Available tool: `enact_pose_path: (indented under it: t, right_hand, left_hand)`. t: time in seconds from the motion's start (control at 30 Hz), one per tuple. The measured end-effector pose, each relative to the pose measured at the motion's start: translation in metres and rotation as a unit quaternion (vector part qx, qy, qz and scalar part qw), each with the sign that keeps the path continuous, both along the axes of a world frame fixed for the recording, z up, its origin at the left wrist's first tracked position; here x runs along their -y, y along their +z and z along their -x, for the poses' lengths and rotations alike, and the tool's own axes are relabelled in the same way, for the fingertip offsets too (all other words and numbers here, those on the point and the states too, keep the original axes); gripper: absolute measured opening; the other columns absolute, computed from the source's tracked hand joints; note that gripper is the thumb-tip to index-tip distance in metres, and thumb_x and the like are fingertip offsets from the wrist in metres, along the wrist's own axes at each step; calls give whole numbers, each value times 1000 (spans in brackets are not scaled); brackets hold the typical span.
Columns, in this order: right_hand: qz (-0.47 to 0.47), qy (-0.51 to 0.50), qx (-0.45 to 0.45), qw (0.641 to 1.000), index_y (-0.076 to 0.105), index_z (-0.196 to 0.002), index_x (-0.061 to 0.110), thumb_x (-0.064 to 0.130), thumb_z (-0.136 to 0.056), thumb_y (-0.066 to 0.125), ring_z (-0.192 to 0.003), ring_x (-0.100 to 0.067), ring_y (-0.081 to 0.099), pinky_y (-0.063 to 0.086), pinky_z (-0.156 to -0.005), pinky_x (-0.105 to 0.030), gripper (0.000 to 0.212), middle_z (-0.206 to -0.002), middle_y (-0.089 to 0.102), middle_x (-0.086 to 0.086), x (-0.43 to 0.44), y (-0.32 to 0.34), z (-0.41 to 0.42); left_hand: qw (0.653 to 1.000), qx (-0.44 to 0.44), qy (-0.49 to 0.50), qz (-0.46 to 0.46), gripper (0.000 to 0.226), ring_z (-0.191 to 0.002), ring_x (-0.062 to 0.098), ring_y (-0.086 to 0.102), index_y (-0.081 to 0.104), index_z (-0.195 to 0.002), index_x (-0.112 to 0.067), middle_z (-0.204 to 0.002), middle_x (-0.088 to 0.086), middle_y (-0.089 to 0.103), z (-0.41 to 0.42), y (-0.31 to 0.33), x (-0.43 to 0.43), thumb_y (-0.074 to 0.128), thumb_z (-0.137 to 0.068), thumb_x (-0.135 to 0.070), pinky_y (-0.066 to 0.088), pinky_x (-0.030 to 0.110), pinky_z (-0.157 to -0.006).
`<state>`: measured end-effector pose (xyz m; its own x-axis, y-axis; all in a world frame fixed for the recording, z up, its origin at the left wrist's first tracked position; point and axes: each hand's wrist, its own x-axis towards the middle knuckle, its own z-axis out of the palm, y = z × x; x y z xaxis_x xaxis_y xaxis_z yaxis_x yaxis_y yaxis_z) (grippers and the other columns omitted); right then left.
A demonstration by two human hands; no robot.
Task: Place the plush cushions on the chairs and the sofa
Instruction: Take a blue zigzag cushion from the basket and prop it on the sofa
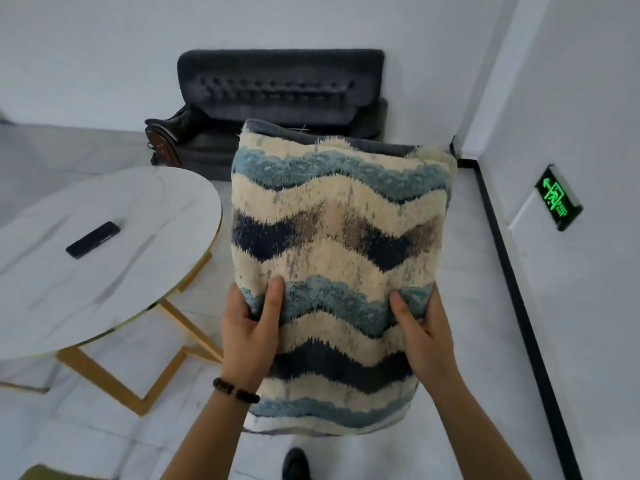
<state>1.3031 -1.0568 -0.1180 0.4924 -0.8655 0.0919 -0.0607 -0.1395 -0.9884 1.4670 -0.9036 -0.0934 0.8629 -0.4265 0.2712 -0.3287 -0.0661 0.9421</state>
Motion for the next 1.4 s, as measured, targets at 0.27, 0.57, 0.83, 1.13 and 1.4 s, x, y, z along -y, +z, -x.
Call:
enact_pose_path:
  t: [0.27, 0.57, 0.83, 1.13, 1.4]
  right_hand:
    - [123, 7, -84, 989, 38, -113, 69, 32, -101, 57, -97, 0, 60, 57, -80, -37, 43, -119, 58, 4, 155, -19, -164]
    - [95, -144, -65, 983, 45, -132, 42, 51, -95, 58, -112, -16, 58, 50, -86, -36, 40, -124, 56, -1, 355, -3, -224]
    - [120, -155, -97, 976, 51, -135, 6, 53, -89, 46, -95, -5, 46, 39, -74, -6, 66, -120, 51, -8, 580, -17, -304]
    - [161, 0, -53, 986, 50, -138, 20, 32, -95, 66, -105, -10, 55, 46, -88, -19, 48, -118, 55, -1, 779, 28, -482]
    - [127, 24, -59, 990, 40, -151, 30, 37, -76, 85, -127, -20, 53, 50, -106, -48, 88, -139, 52, 0, 918, 12, -670]
  left_hand:
    - [996, -61, -62, -36, 59, -95, 13, 69, 64, -113, -21, -102, -2, 71, -154, -35, 163, 48, -88, -72, 57, 32, -78]
    - [981, -40, -188, -15, 50, -122, -9, 54, 47, -140, -27, -128, -30, 61, -248, -12, 401, 55, -96, -49, 45, 14, -100]
    - [975, -94, -197, -33, 52, -116, -3, 60, 51, -136, -22, -123, -18, 66, -308, -19, 634, 55, -92, -49, 48, 11, -92]
    - [989, -138, -41, 45, 26, -101, -12, 65, 60, -113, -38, -105, -30, 72, -447, 13, 773, 57, -88, -41, 53, 11, -84]
    - [984, -132, 83, 81, 39, -114, 17, 69, 67, -122, -22, -116, -5, 75, -628, -20, 879, 66, -92, -47, 53, 53, -101]
